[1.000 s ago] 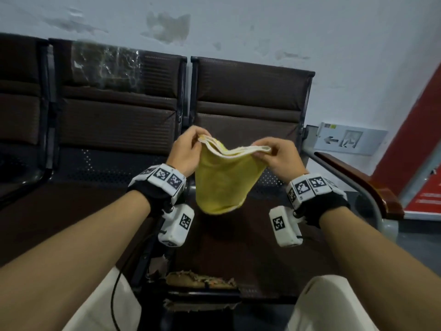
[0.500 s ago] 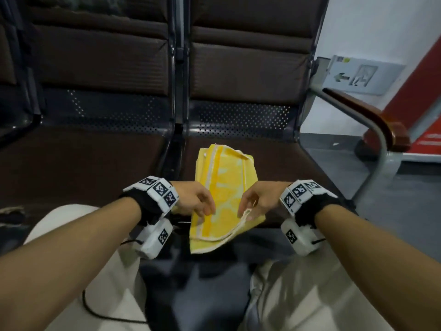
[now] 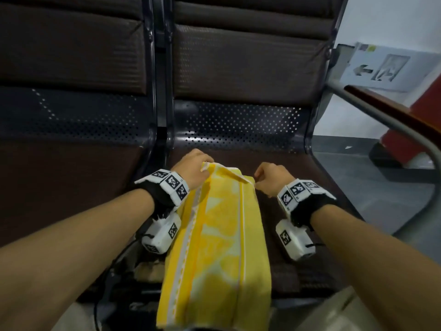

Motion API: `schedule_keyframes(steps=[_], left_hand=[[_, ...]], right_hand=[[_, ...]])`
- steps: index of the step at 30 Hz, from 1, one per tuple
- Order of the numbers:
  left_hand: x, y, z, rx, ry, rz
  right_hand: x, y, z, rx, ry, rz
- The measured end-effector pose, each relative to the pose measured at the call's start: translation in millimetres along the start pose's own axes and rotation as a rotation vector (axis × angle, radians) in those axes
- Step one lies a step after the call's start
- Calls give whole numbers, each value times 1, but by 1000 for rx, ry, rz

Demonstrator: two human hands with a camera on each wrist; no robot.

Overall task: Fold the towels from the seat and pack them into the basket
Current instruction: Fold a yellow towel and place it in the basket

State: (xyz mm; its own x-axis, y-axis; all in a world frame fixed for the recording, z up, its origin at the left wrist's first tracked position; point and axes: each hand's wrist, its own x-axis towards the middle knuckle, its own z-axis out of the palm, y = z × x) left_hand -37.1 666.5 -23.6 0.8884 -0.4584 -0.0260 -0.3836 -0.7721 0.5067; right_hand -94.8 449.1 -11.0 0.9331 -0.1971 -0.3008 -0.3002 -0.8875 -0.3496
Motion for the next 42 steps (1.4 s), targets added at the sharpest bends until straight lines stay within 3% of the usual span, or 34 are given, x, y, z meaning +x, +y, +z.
schedule_keyframes(steps=[5, 11, 15, 19, 24, 26, 31, 36, 40, 42], left_hand=[[30, -15, 18, 254, -93, -60], [25, -28, 18, 112, -69, -1], [19, -27, 16, 98, -42, -49], [11, -31, 10, 150, -66, -129], [6, -36, 0, 97, -96, -187], [4, -38, 0, 84, -90, -201], [8, -41, 0, 4, -80, -239], [12, -37, 5, -55, -25, -253], [15, -31, 8, -91, -46, -196], [16, -28, 10, -80, -74, -182]], right_hand=[[32, 5, 17, -79, -33, -15], [35, 3, 24, 77, 83, -33], [33, -2, 24, 234, 129, -62], [33, -4, 30, 271, 3, 10], [38, -2, 27, 491, 120, 61], [39, -5, 24, 575, 105, 34], [38, 1, 23, 387, -103, 29], [35, 2, 27, 258, -40, -113], [36, 1, 27, 255, -132, -166], [36, 1, 27, 195, -63, -164]])
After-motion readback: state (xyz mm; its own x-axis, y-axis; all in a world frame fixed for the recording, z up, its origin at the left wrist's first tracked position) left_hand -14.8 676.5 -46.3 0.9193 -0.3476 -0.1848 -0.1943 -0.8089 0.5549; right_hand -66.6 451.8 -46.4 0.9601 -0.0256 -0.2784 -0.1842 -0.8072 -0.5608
